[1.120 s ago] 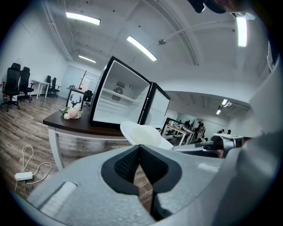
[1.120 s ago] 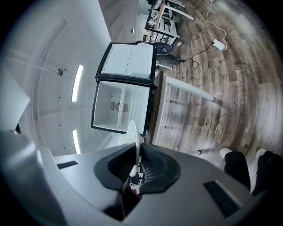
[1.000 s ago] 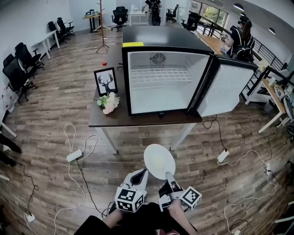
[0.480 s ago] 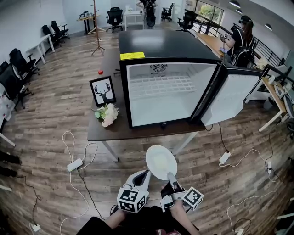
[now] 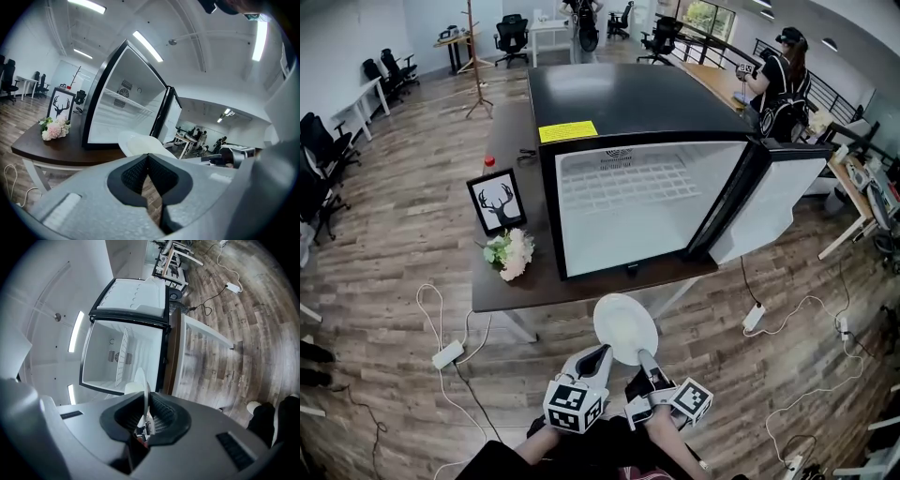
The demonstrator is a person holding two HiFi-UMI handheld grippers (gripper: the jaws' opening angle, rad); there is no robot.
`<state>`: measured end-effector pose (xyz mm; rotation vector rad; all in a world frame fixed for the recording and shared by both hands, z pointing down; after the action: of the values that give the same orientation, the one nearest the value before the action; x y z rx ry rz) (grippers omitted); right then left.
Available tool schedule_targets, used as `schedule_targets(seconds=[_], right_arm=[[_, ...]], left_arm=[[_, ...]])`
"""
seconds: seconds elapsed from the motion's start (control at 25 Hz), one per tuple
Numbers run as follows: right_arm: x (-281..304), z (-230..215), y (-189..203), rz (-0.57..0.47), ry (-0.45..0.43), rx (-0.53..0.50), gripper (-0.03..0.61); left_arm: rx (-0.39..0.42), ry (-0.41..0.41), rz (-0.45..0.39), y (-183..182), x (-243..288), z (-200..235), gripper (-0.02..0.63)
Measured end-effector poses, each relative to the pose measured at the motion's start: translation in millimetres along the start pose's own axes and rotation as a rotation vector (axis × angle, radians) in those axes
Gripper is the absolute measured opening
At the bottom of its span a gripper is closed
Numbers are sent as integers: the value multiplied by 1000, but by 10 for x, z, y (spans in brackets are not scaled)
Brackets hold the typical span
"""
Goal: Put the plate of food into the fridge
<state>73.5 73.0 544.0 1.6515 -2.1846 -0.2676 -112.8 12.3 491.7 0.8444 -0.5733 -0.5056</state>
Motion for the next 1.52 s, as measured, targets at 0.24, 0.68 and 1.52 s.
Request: schedule_targets(seconds=[0.24, 0.68, 1.52], right_arm=[[315, 35, -14, -64, 16, 29, 41], [670, 81, -44, -130, 47, 53, 41], [1435, -172, -1050, -128, 76, 88, 41]], left_arm=[[21, 41, 10, -255, 209, 256, 8], [64, 116, 45, -490, 504, 420, 8], [45, 83, 63, -854, 1695, 418, 8]])
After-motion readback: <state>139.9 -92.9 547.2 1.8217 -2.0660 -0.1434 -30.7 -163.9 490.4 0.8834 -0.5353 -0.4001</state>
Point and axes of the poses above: the fingertips, and each gripper's own axes: x forward along the fingers, z to its left, y out of its underside, the point moved 10 cm from there along -x, backward along the fingers, and after that the axes turned 14 degrees about -x, right-handed, at the moved point
